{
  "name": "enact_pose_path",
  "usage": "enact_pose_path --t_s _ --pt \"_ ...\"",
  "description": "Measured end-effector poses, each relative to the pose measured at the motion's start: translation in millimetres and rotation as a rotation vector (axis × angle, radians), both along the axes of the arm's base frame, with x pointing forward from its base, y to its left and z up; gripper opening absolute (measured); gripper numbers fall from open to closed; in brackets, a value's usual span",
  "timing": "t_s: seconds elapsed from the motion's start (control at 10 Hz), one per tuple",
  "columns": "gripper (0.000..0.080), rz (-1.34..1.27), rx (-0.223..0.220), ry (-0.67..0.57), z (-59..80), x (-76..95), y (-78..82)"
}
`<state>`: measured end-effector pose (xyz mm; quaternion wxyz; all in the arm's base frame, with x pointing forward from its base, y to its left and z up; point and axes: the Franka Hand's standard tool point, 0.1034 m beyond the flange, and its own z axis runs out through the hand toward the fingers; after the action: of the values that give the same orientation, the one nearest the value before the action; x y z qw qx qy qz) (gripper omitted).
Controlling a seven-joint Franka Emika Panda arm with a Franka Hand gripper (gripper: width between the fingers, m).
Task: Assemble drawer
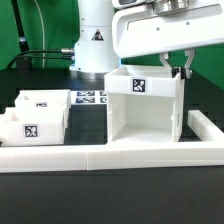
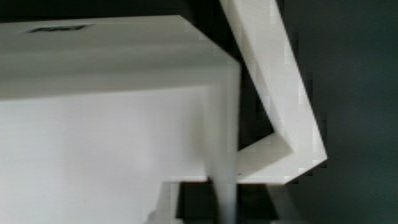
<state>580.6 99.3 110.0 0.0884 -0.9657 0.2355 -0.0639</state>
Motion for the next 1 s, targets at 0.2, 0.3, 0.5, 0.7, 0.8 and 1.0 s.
enact_pose_path --t_s 0.2,0.3,0.5,0.7,0.8,1.0 --pt "0.0045 -0.302 0.058 0.024 -2.5 -4.8 2.4" --pt "0.0045 -0.376 0.075 0.007 -2.5 -1.0 -1.4" --pt "0.0049 -0.492 0.108 0.002 -0.6 5.7 -1.9" --pt "0.0051 -0.583 0.143 0.018 0.2 5.5 1.3" --pt "0.0051 -0.640 0.162 0.030 0.1 5.0 3.0" --pt "0.0051 -0.894 0.239 0.079 -1.1 9.1 -1.3"
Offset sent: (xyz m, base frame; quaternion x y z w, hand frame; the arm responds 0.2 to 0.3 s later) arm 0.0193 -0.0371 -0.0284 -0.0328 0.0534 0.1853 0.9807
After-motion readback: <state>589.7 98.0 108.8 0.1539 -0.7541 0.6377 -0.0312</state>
